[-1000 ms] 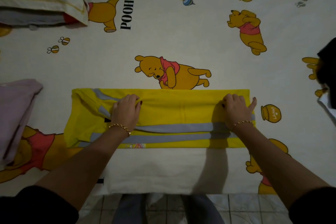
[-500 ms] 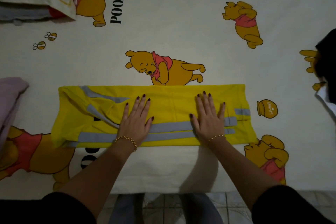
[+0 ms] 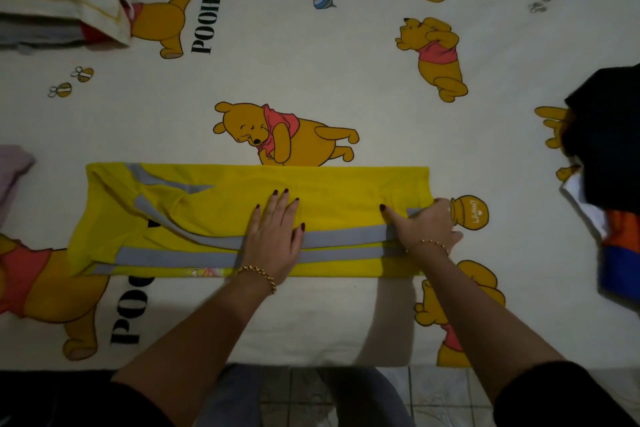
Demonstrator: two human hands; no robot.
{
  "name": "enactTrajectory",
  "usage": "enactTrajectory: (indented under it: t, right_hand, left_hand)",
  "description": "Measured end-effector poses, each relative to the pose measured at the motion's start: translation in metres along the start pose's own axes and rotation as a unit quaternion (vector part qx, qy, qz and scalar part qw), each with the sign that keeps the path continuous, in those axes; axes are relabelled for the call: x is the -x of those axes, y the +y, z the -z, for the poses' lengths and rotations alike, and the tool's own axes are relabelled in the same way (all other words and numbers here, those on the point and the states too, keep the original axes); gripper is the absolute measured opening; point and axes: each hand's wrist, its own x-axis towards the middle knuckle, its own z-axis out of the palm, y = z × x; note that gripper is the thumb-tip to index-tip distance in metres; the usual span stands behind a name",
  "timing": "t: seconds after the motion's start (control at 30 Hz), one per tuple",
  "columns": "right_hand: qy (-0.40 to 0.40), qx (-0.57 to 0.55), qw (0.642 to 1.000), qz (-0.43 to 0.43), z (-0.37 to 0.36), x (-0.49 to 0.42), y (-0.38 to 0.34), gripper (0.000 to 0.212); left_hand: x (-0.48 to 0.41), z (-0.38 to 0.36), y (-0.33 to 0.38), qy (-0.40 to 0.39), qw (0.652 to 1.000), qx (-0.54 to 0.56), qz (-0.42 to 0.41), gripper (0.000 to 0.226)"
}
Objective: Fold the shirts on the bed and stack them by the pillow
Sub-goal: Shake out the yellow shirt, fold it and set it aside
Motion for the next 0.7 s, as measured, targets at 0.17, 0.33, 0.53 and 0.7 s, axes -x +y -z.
enactTrajectory:
  t: [0.17, 0.33, 0.53, 0.7]
  right_hand:
    - [-0.170, -0.090, 0.981, -0.001, 0.030, -0.013, -0.006, 0.058]
    - [-0.132, -0.125, 0.983, 0.018, 0.063, -0.036, 0.027, 0.050]
    - [-0.178, -0.099, 0.974, 0.098, 0.082, -0.049, 0.030, 0.053]
    - [-0.353, -0.132, 0.906, 0.193, 0.062, 0.001, -0.026, 0.031]
  left_hand:
    - [-0.003, 0.000, 0.043, 0.037, 0.992, 0.121, -0.004, 0.054]
    - [-0.004, -0.003, 0.076, 0.040, 0.982, 0.179, -0.042, 0.032]
    - [-0.011, 0.002, 0.107, 0.007, 0.954, 0.297, 0.041, 0.013]
    - [-0.027, -0.005, 0.105, -0.074, 0.720, 0.605, 0.333, 0.066]
